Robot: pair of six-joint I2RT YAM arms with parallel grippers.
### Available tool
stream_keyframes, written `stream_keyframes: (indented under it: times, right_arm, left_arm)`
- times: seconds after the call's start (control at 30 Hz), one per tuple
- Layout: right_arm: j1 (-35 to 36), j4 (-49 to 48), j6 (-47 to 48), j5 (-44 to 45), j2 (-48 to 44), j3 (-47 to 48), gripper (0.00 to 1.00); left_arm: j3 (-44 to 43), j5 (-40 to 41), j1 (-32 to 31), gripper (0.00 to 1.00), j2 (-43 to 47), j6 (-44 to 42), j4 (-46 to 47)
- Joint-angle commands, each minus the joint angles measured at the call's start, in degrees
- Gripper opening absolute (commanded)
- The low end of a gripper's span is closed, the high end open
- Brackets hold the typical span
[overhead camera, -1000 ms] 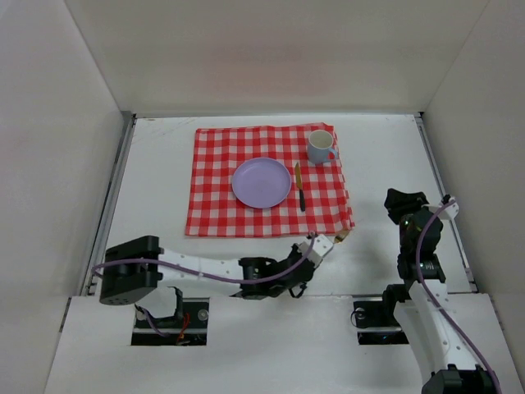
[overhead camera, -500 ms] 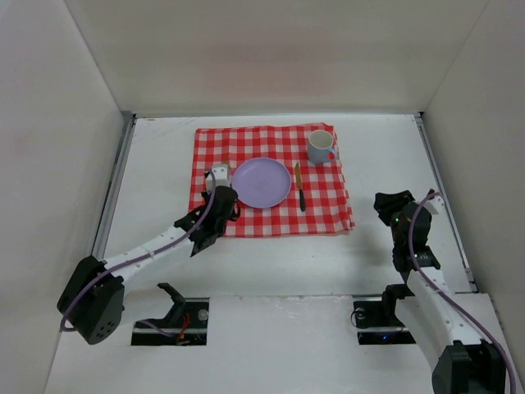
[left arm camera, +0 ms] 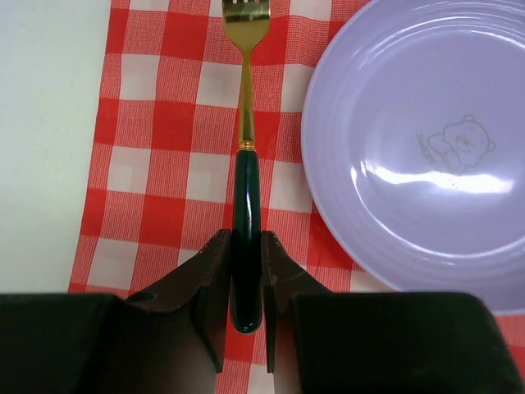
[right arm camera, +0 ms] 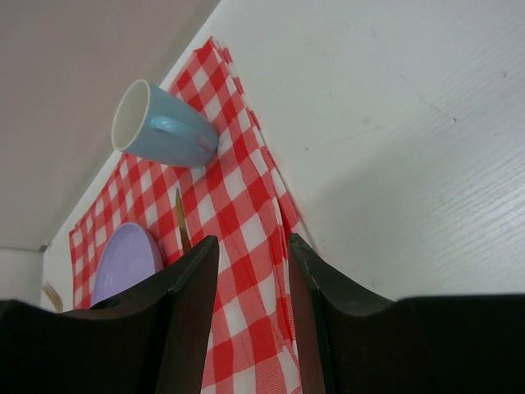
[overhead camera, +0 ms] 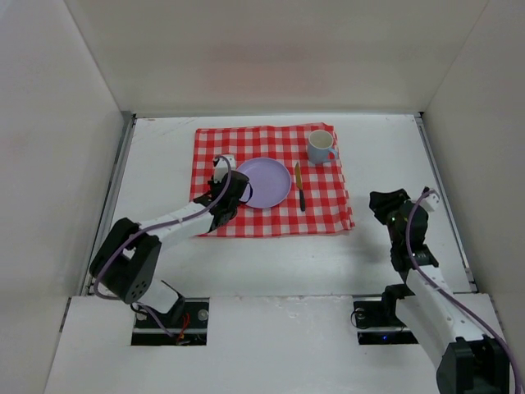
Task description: Set the dinner table for one person
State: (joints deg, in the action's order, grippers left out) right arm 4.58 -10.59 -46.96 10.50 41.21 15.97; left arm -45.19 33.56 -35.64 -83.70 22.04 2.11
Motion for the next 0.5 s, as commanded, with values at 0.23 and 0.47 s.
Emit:
stream_keyframes:
  times: [0.23, 0.47]
  right_arm:
    - [0.6, -1.6, 0.0, -0.7, -4.4, 0.6, 0.45]
    - [0.6, -0.2, 0.1, -0.4, -6.9, 0.6, 0.45]
  left_arm:
    - [-4.3, 2.9, 0.4, 0.03, -10.3, -3.8, -0.1]
    - [-4.1, 3.1, 0.4, 0.04, -12.4, -4.5, 0.1]
